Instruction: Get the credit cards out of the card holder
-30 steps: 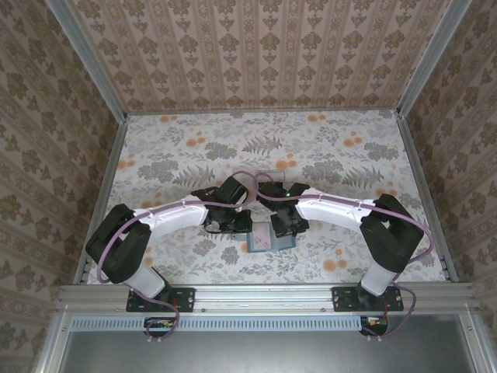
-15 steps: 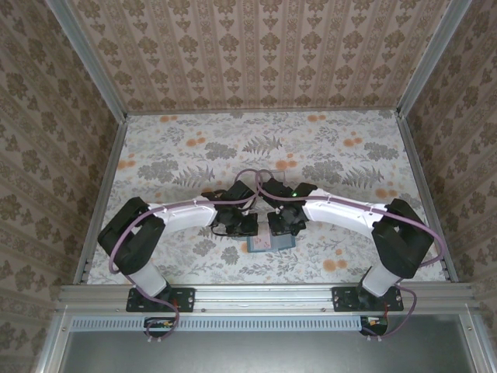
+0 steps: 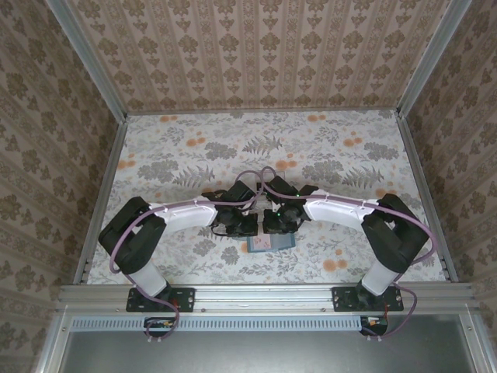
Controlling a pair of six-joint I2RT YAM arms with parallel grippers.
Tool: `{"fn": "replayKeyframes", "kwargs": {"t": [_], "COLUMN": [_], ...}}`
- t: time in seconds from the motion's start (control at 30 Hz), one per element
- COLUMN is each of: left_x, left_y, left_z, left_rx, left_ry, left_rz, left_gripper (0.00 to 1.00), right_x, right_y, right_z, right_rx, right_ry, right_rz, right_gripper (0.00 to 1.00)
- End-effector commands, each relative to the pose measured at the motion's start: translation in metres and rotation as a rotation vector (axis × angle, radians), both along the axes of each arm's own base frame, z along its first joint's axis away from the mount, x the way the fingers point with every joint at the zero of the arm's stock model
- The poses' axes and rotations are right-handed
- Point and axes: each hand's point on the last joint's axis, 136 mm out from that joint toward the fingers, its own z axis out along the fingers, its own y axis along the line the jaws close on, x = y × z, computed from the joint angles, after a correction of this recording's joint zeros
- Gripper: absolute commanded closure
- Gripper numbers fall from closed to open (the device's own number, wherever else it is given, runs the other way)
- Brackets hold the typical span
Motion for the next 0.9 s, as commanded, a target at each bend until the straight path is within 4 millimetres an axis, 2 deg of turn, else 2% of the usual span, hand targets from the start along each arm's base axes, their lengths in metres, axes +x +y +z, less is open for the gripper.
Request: {"fn": "replayKeyframes", "kwargs": {"t": [0.0,0.27,0.43,0.63,0.87], "left_x": [-0.007,-0.007,-0.007,-0.007,-0.004], "left_y": [0.008,0.010,0.013,0.015,0.013], "left_z": [-0.009,-0.010,-0.009,-0.010,-0.005], "left_rx": [0.035,0.043,0.050,0.059,0.054], "left_ry": [0.021,0.022,0.018,0.019,0.008], "left_rz": [-0.009,-0.010,-0.009,-0.013,-0.019], "left_gripper": [0.93,0.93,0.93,0.93,0.93], "right_x": [0.000,-0.001,-0.003,-0.002,0.000], "right_y": [0.004,0.000,-0.011,-0.019,-0.008], "right_z": [-0.009,-0.024,-0.030,-0.020,0.000], "right_rx": [0.030,0.013,-0.041,-0.061,0.021], "right_ry": [0.027,0.047,0.049,0.024,0.004], "right_rz": [-0.010,-0.019,-0.032,-0.039,-0.040], "right_gripper": [0.86,0.85,0.73,0.68,0.66]}}
